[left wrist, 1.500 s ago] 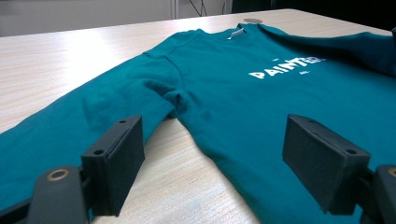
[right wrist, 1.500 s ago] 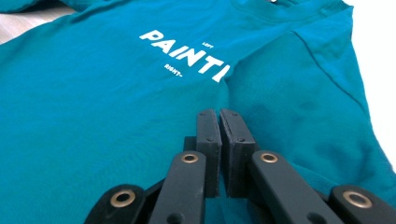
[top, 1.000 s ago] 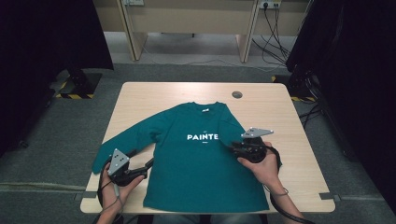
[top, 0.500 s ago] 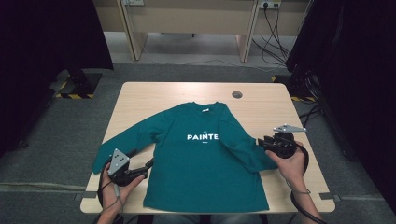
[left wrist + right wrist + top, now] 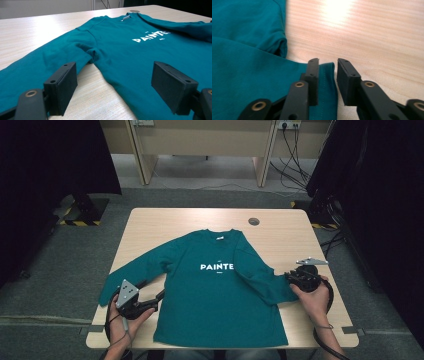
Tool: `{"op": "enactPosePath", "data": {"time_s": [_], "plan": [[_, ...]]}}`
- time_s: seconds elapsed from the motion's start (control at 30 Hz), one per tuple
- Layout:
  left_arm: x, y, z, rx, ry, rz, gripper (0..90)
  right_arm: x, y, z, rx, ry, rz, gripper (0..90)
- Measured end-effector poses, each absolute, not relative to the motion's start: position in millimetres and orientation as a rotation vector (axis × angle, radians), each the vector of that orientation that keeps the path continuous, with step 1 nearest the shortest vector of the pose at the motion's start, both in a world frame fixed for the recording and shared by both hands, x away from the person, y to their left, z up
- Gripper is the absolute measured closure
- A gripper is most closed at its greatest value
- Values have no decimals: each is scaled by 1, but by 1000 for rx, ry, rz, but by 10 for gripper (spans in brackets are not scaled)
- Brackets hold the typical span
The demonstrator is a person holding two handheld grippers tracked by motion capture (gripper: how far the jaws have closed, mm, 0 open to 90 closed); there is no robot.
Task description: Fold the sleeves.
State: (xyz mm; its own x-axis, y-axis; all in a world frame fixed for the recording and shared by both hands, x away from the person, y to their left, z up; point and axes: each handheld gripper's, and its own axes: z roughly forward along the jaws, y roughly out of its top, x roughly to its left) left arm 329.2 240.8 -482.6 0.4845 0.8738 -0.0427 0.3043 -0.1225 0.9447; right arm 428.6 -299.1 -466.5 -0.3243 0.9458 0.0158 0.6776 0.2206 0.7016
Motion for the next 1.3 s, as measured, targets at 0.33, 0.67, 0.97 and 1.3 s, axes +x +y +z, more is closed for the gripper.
{"op": "enactPosePath", "data": {"time_s": [0.33,0.67,0.97,1.3], "plan": [[329,241,-483,1676,1022,672,202,429,-302,-468,1520,2098,902,866],[329,240,-483,1676,1021,673,202,423,-300,-460,1508,2089,951,892],[329,240,-483,1676,1020,674,202,404,-284,-440,1400,2112,1021,892],[329,240,-483,1677,1019,674,201,378,-262,-424,1289,2172,1166,891]]}}
